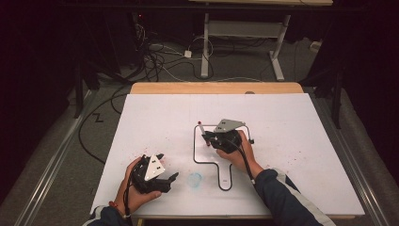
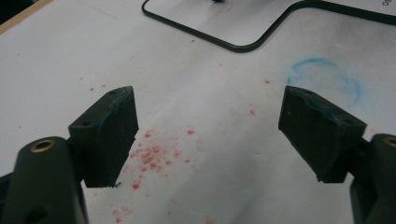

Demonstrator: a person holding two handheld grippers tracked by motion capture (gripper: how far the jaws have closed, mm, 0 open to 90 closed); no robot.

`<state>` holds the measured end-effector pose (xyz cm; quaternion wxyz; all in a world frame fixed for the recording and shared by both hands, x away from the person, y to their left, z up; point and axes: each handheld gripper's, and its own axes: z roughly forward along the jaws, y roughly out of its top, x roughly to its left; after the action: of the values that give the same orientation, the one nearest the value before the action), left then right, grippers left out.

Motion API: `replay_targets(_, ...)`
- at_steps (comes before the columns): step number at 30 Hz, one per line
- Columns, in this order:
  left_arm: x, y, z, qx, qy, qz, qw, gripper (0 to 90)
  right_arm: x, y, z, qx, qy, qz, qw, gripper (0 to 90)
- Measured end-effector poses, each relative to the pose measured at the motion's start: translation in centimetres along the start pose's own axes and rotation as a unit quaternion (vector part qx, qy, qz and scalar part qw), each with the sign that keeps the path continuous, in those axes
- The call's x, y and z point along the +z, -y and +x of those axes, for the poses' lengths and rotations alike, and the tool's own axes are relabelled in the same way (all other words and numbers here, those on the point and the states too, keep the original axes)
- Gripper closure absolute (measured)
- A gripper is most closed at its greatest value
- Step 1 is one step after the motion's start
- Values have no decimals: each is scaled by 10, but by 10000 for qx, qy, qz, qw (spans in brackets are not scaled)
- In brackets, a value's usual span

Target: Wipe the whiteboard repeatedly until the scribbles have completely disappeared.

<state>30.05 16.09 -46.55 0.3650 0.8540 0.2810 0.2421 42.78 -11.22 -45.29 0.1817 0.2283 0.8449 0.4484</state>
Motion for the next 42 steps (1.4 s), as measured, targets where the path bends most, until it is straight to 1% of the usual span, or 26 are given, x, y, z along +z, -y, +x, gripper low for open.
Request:
replay_targets(1, 0, 0, 0, -3, 11, 5, 10000, 188, 3, -1, 1, 1, -72, -13, 10000, 822)
replay_targets(2, 0, 1, -1, -46, 49, 20, 10000, 188, 3, -1, 1, 1, -72, -13, 10000, 822)
replay_targets(3, 0, 1, -1, -43, 63, 22, 10000, 188, 9, -4, 5, -120, -35, 42, 9999, 822)
replay_targets(5, 0, 0, -1, 23, 40, 17, 10000, 188, 11, -4, 7, -118, -61, 27, 9999, 823)
replay_targets(6, 0, 0, -1, 30, 48, 19, 10000, 188, 10, -4, 7, -133, -53, 36, 9999, 823)
replay_targets(7, 0, 1, -1, -11, 88, 39, 10000, 188, 8, -3, 5, -117, -45, 74, 9999, 823)
replay_targets(8, 1, 1, -1, -4, 102, 52, 9999, 188, 6, -2, 2, -48, -33, 70, 10000, 823)
replay_targets(10, 1, 1, -1, -9, 105, 63, 9999, 188, 1, 2, -6, 59, 105, 96, 9999, 824)
replay_targets(15, 0, 1, -2, 2, 115, 64, 9999, 188, -21, 18, -26, 201, 347, 80, 9992, 825)
replay_targets(18, 1, 1, -3, 4, 125, 89, 9999, 188, -35, 28, -36, 206, 529, 100, 9983, 825)
replay_targets(20, 2, 0, -4, 15, 135, 101, 9999, 188, -44, 34, -44, 172, 714, 137, 9972, 825)
replay_targets(22, 2, 0, -4, 22, 139, 105, 9998, 188, -52, 41, -52, 365, 755, 101, 9964, 825)
replay_targets(24, 3, 0, -4, 25, 143, 120, 9998, 188, -59, 45, -57, 388, 898, 137, 9951, 825)
replay_targets(26, 3, 0, -4, 23, 148, 119, 9998, 188, -64, 50, -61, 442, 920, 75, 9948, 825)
replay_targets(27, 3, -1, -4, 24, 151, 119, 9998, 188, -65, 50, -62, 436, 966, 95, 9943, 825)
replay_targets(28, 3, -1, -4, 34, 148, 126, 9998, 188, -66, 51, -63, 379, 998, 112, 9942, 825)
replay_targets(31, 3, -1, -5, 37, 174, 122, 9998, 188, -63, 51, -63, 487, 993, 24, 9939, 826)
replay_targets(32, 4, -1, -5, 40, 185, 125, 9997, 187, -60, 49, -60, 467, 952, -1, 9944, 826)
replay_targets(34, 5, -1, -5, 53, 196, 139, 9997, 188, -53, 44, -50, 305, 811, -36, 9962, 826)
replay_targets(35, 5, -2, -5, 59, 207, 142, 9997, 188, -53, 44, -50, 305, 811, -36, 9962, 826)
replay_targets(36, 5, -2, -5, 68, 217, 142, 9996, 188, -44, 39, -40, 180, 662, -97, 9976, 825)
replay_targets(37, 5, -2, -5, 68, 217, 142, 9996, 187, -42, 37, -36, 108, 624, -88, 9980, 825)
replay_targets(38, 5, -2, -5, 75, 220, 139, 9996, 187, -42, 37, -36, 108, 624, -88, 9980, 825)
replay_targets(39, 5, -1, -5, 68, 220, 132, 9996, 188, -40, 36, -33, -21, 646, -74, 9979, 825)
replay_targets(41, 4, -1, -5, 41, 220, 122, 9997, 188, -44, 38, -39, 21, 753, -23, 9972, 825)
replay_targets(42, 3, -1, -4, 37, 217, 119, 9997, 187, -47, 41, -45, 127, 832, -3, 9965, 825)
